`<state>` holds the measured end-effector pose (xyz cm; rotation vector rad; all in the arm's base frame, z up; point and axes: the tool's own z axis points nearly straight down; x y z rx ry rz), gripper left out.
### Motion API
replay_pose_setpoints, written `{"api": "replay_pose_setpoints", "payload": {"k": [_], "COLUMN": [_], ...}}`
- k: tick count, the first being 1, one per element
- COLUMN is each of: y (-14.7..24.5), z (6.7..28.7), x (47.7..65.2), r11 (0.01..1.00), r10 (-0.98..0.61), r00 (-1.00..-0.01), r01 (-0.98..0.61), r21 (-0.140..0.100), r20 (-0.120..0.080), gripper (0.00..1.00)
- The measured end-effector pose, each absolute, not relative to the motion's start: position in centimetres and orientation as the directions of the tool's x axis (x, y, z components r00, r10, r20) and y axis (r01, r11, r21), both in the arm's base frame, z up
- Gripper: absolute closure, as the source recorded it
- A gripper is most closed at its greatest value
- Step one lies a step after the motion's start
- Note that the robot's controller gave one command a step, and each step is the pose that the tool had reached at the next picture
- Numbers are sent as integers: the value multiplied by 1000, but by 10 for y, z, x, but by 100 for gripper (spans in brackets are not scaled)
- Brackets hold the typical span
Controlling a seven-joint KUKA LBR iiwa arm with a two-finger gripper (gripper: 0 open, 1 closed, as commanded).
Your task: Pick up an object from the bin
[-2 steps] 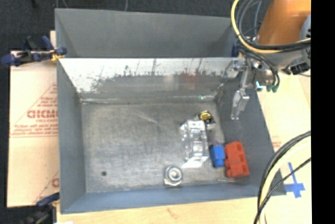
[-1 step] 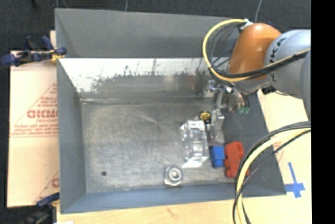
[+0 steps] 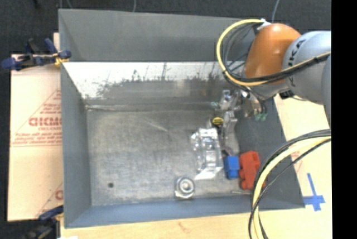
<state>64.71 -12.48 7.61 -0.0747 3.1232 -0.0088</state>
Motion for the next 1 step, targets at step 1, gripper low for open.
{"api": "replay_pose_setpoints", "payload": {"k": [1], "y": [-108], "z": [235], "x": [634], "r11": [923], "r10": [-385], "r00": [-923], "r01": [-385], "r21": [-6], "r20": [-10], "gripper": [100]}}
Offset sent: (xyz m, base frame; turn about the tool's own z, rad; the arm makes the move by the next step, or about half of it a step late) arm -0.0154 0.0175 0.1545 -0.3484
